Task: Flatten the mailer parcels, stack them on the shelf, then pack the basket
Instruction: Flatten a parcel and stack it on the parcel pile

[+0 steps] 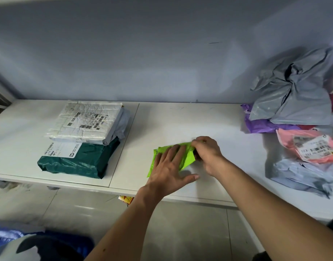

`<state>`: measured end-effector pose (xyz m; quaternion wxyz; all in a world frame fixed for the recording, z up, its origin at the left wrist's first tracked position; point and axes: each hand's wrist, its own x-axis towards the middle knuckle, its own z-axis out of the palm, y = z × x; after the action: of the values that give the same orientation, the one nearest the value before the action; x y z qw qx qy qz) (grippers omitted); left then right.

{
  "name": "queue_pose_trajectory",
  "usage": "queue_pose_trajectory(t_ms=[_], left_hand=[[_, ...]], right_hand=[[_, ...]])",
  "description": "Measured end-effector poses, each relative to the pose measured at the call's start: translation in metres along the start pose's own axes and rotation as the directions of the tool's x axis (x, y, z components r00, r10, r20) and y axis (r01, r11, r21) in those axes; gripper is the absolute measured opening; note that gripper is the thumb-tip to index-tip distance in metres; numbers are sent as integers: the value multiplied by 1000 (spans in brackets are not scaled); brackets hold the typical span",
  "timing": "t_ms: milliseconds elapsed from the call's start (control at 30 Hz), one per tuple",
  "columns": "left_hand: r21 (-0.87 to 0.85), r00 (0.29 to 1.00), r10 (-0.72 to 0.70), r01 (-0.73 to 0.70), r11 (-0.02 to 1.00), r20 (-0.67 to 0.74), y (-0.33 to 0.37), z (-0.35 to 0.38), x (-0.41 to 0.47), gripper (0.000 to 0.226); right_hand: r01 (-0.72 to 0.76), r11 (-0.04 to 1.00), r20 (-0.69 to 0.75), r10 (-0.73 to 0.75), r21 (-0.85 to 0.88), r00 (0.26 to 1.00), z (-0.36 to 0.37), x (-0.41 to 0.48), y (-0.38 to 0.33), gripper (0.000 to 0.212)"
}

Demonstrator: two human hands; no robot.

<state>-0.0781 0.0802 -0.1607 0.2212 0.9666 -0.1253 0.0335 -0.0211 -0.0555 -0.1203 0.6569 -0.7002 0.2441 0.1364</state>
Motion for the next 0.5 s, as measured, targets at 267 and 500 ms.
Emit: queue_pose_trajectory(t_ms=[267,500], left_hand=[[-971,797,-599,196,140,75,27,-37,31,20],[-962,814,-524,148,-228,249,18,-36,31,35]], right_hand=[[163,967,50,-156,-197,987,1,-6,-8,39],[-17,992,174,-6,128,985,0,-3,8,9]])
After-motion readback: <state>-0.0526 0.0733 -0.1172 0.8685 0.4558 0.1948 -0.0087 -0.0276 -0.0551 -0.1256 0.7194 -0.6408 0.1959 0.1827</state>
